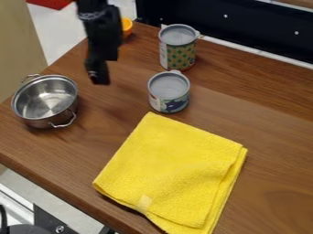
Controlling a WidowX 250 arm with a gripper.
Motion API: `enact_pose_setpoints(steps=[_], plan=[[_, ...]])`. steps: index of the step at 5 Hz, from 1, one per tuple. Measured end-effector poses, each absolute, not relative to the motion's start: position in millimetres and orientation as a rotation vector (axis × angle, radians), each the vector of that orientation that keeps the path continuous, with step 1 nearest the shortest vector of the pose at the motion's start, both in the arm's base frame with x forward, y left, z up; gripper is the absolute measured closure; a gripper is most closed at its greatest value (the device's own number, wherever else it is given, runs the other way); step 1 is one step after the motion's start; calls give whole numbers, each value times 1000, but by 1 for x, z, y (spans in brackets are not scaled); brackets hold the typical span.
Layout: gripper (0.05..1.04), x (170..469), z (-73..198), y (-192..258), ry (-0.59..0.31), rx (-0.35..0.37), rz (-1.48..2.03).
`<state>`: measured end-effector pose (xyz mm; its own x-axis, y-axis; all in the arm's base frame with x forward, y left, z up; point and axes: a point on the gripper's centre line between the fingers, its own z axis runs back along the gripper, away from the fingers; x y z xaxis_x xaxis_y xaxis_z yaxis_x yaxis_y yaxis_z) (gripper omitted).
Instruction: Move the can of the side of the table
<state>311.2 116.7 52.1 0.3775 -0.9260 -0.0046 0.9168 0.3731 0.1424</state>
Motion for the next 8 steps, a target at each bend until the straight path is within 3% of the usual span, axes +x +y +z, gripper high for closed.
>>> enact_pose_setpoints(steps=[1,3,4,6,8], plan=[[87,318,50,100,-53,104,-1192],[87,324,41,83,-40,185,-1181],[87,321,25,84,22,182,-1189],[87,328,17,65,30,184,-1186],[87,340,30,46,24,172,-1179]])
